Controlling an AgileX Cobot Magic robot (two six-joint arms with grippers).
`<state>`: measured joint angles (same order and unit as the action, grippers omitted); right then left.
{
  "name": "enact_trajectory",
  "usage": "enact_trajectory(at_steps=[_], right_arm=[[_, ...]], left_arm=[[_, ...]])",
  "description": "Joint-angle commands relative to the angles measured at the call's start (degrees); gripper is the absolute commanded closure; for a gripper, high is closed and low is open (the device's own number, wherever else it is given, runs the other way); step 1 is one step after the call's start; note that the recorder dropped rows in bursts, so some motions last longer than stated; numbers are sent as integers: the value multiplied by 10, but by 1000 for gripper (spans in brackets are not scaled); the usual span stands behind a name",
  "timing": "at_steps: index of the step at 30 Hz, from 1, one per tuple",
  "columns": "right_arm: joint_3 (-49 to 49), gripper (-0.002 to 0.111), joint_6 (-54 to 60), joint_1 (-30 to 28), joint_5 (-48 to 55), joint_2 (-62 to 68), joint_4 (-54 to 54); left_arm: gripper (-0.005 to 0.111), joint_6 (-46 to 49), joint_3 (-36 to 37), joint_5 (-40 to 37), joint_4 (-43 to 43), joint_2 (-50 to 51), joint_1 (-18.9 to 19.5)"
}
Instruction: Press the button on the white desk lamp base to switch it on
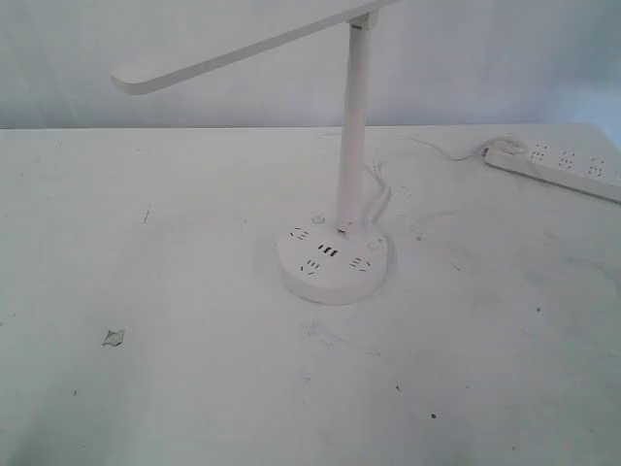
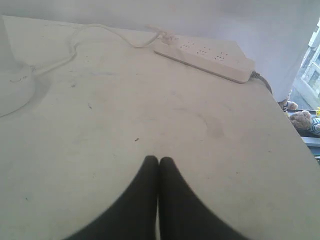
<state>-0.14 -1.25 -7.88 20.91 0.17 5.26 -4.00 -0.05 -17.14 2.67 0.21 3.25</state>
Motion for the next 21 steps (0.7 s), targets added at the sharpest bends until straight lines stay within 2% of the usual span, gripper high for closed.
enact_trajectory(at_steps=[1,14,21], right_arm=[[1,108,-1,-3,-7,-2,4],[1,108,-1,-3,-7,-2,4],[1,108,69,-3,-76,-2,88]], left_arm=[[107,-1,1,-4,0,-2,1],[107,-1,1,-4,0,-2,1],[107,-1,1,-4,0,-2,1]])
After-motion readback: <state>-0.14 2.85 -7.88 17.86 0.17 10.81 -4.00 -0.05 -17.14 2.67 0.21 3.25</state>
